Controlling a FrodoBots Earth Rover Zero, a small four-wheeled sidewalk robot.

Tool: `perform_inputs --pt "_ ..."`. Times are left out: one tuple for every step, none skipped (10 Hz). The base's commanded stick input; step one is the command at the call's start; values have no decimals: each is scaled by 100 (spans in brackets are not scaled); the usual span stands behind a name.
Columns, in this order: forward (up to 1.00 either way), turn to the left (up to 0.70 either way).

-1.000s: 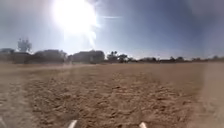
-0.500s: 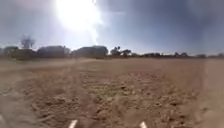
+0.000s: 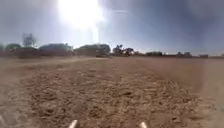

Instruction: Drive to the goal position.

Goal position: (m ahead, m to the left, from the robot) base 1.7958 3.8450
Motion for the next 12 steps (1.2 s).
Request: perform_inputs --pt "70 27" --pt "70 27" --pt "70 27" --pt "70 27" --pt "70 27" --pt "70 27" --pt "70 27" --pt "70 27" --pt "70 27" --pt "70 27" --pt "70 27" --pt "70 27"
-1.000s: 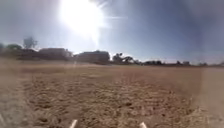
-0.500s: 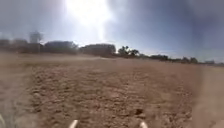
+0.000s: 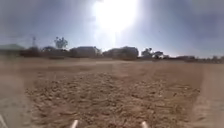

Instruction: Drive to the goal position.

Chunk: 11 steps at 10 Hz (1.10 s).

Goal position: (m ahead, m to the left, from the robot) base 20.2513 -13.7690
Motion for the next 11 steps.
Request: perform_inputs --pt "70 27" --pt "70 27" --pt "70 27" --pt "70 27" --pt "70 27" --pt "70 27" --pt "70 19" --pt "70 0" --pt "70 0" --pt "70 27" --pt "70 27"
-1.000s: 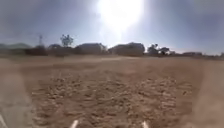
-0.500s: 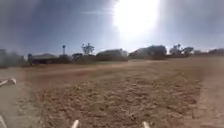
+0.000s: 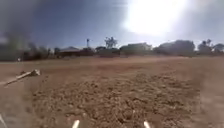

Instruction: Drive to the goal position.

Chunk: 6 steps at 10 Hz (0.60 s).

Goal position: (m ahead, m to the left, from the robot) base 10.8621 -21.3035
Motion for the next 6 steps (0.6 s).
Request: perform_inputs --pt "70 18" --pt "70 0" --pt "70 0" --pt "70 0" --pt "70 0" --pt "70 0"
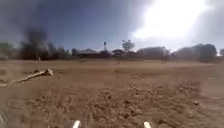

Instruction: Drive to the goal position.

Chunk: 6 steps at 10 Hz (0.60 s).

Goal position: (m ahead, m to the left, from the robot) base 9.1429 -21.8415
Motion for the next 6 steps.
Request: perform_inputs --pt "70 0" --pt "70 0" --pt "70 0" --pt "70 0" --pt "70 0" --pt "70 0"
